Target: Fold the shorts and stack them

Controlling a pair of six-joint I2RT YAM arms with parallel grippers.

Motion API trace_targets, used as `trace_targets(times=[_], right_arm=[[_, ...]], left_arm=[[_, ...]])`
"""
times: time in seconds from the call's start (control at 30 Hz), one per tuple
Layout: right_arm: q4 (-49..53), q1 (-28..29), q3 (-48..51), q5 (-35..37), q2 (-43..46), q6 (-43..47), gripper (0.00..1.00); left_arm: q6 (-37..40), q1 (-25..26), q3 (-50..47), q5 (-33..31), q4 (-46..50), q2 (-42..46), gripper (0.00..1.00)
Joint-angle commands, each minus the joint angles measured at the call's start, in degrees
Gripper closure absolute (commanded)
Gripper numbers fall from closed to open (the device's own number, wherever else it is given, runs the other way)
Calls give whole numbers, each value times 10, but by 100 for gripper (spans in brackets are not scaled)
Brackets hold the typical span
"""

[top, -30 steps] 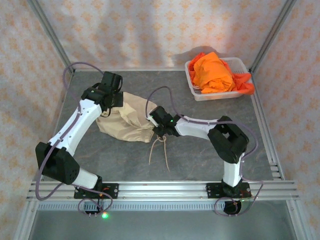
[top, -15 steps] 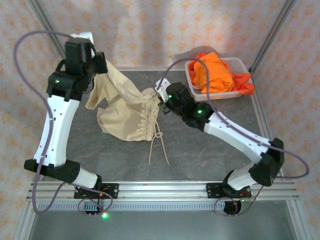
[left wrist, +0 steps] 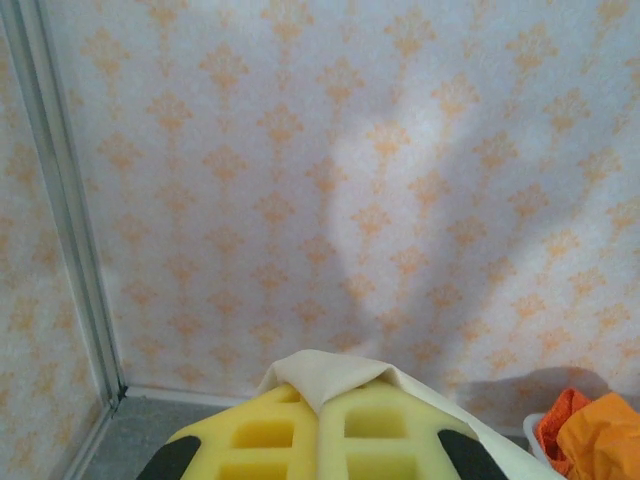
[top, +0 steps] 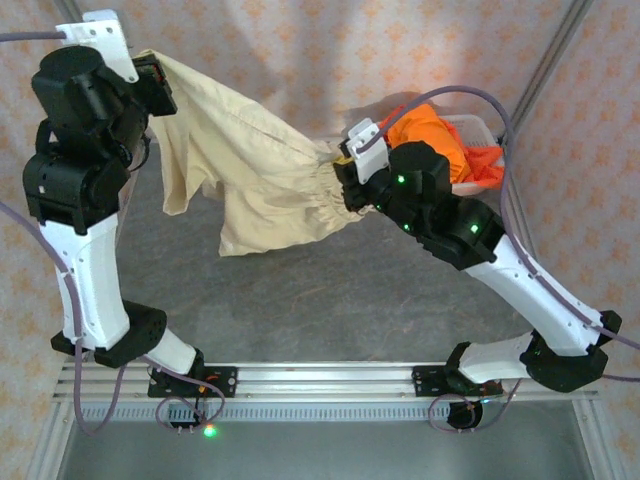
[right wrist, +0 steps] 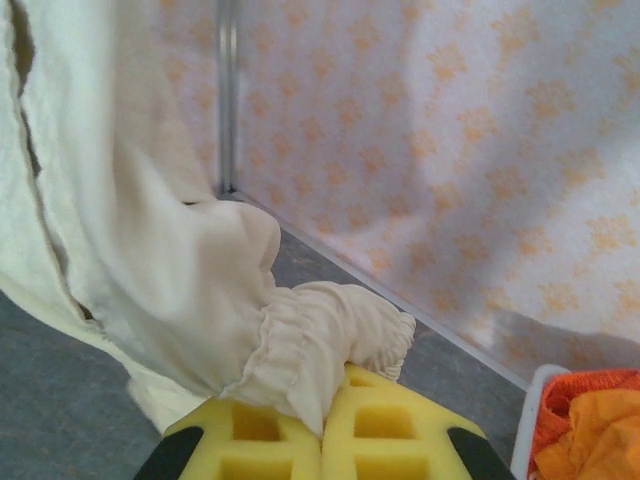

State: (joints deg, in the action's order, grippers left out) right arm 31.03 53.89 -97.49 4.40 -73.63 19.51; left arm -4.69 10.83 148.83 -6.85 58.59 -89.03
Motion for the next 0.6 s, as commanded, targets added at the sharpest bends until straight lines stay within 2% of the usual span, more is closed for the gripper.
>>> trace_targets(times=[0.0, 0.13, 0.3, 0.4, 0.57], right_arm=[[11, 44, -48, 25, -2, 24, 100], [21, 62, -89, 60, -9, 11, 100], [50, 54, -76, 175, -24, 8, 100], [86, 3, -58, 169, -36, -42, 100], [73, -88, 29, 150, -51, -77, 100]], left_arm=[[18, -1, 42, -14, -28, 14, 100], [21, -2, 59, -1, -52, 15, 100], [35, -1, 59, 7, -47, -17, 100], [42, -2, 46, 6, -31, -52, 100], [52, -2, -30, -5, -55, -103, 100]])
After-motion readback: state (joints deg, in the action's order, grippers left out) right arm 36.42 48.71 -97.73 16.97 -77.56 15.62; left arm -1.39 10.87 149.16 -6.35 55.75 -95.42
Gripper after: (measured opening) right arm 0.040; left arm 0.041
